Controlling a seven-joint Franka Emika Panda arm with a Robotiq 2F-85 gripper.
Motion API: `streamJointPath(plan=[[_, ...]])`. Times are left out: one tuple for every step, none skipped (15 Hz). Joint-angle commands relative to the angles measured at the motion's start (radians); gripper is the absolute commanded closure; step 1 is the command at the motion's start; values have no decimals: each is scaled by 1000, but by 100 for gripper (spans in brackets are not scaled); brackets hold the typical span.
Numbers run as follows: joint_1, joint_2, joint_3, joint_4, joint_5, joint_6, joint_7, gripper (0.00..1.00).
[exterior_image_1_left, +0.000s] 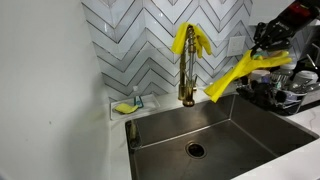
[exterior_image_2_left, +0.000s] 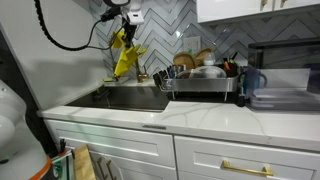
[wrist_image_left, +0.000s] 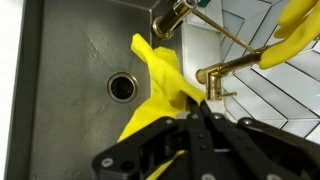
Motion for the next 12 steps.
streamJointPath(plan=[[-11, -1, 9, 4, 1, -5, 0, 98], [-11, -1, 9, 4, 1, -5, 0, 98], [-11, -1, 9, 4, 1, -5, 0, 100], [-9, -4, 11, 15, -7, -15, -2, 100], [-6, -12, 12, 29, -14, -33, -6, 100], [-5, -18, 15, 40, -22, -44, -8, 100], [-2, -26, 18, 54, -30, -63, -12, 100], [-1, -33, 21, 71, -37, -88, -9, 100], [1, -41, 25, 89, -45, -118, -6, 100], [1, -48, 28, 106, -53, -147, -3, 100], [-1, -58, 30, 125, -65, -178, 2, 100], [-3, -68, 32, 144, -76, -204, 5, 100]])
